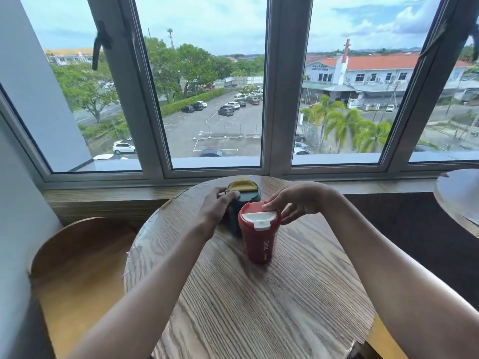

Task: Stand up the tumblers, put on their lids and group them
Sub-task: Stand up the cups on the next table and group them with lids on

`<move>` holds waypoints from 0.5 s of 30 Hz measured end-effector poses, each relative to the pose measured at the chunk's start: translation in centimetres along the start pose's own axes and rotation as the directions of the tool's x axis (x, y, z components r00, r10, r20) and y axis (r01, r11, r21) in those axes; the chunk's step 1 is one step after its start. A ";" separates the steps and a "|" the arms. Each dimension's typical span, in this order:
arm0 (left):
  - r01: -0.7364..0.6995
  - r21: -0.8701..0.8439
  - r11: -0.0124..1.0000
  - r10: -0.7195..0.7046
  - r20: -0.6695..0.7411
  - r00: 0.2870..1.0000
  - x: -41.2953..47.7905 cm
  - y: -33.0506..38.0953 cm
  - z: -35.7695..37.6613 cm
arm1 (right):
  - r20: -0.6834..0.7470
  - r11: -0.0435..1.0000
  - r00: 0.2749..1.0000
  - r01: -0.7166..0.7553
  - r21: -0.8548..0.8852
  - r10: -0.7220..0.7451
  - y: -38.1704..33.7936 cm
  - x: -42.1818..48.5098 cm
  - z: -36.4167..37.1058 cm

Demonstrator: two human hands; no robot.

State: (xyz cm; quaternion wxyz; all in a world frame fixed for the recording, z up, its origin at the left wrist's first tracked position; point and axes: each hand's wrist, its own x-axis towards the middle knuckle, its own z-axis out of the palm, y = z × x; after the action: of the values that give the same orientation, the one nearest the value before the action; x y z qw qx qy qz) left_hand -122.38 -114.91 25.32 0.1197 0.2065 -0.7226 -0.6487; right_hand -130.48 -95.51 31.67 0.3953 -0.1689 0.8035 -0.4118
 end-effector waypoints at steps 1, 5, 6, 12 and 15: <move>-0.011 0.004 1.000 0.011 0.001 1.000 0.0 -0.1 0.0 | 0.002 1.000 1.000 -0.002 0.012 0.002 0.2 0.1 -0.1; -0.069 0.066 0.995 0.068 0.013 0.998 0.2 -0.8 -0.4 | 0.016 1.000 1.000 0.012 0.023 -0.013 1.1 -0.1 -0.3; -0.095 0.086 0.992 0.096 -0.013 0.995 0.3 -0.8 -0.7 | 0.018 0.999 1.000 0.018 0.030 -0.019 1.2 -0.1 -0.2; -0.099 0.362 0.927 0.162 -0.148 0.976 3.5 -0.1 -3.0 | 0.065 0.985 0.997 0.040 0.169 -0.051 2.5 0.6 0.2; -0.152 0.541 0.827 0.113 0.105 0.988 4.6 0.7 -3.3 | 0.085 0.971 0.994 0.046 0.235 -0.068 3.1 1.1 0.2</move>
State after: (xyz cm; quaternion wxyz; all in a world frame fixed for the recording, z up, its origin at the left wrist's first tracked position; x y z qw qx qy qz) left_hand -125.09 -119.85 26.00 0.0754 0.1592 -0.8941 -0.4119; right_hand -130.87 -94.39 28.63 0.4370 -0.1633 0.7255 -0.5060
